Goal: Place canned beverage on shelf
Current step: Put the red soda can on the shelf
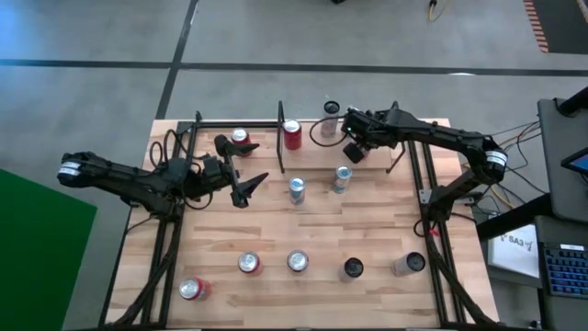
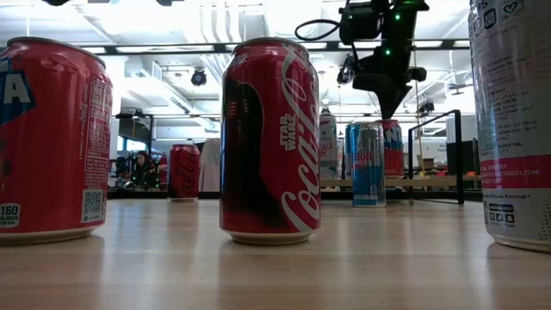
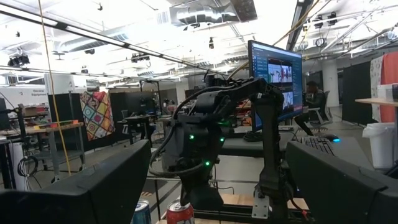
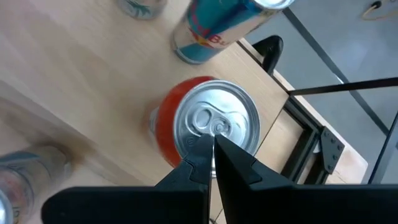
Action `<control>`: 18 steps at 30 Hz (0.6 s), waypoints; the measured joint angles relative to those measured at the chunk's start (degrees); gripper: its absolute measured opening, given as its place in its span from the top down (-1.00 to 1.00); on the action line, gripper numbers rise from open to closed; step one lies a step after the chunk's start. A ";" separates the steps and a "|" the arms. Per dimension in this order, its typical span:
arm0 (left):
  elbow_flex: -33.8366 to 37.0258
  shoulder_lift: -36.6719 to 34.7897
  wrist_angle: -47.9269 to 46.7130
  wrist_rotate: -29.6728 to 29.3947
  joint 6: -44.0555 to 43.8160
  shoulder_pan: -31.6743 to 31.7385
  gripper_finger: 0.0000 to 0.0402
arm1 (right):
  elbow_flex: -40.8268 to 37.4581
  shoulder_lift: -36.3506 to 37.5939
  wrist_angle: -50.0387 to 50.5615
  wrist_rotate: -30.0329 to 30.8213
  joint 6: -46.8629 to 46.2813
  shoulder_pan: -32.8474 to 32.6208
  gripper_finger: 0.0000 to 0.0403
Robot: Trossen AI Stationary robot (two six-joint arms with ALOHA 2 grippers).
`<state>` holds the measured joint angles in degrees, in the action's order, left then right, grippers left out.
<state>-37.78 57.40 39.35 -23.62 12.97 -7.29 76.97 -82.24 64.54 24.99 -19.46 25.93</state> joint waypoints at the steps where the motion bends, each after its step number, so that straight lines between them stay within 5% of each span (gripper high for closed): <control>1: 0.00 0.00 -0.02 0.01 0.00 -0.01 -0.79 | -0.25 0.00 0.03 0.12 -0.02 0.00 0.96; 18: 0.00 -0.02 -0.04 0.02 -0.02 -0.02 -0.79 | -1.14 0.04 5.82 3.71 -4.57 -0.02 0.96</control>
<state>-37.78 57.39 39.31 -23.59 12.95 -7.31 75.83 -82.19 70.36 28.70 -24.04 25.91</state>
